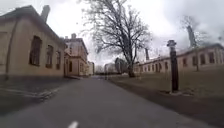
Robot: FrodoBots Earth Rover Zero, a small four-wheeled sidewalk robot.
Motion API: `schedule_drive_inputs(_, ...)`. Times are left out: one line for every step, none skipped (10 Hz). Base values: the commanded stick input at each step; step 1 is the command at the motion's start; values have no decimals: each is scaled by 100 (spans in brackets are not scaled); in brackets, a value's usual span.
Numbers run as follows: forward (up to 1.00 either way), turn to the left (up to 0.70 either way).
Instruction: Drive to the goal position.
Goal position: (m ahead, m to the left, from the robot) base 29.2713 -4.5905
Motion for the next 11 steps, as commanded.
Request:
schedule_drive_inputs(70, 35)
schedule_drive_inputs(70, 35)
schedule_drive_inputs(70, 35)
schedule_drive_inputs(70, 27)
schedule_drive_inputs(70, 11)
schedule_drive_inputs(70, 0)
schedule_drive_inputs(70, 0)
schedule_drive_inputs(70, 0)
schedule_drive_inputs(70, 0)
schedule_drive_inputs(70, 0)
schedule_drive_inputs(70, -35)
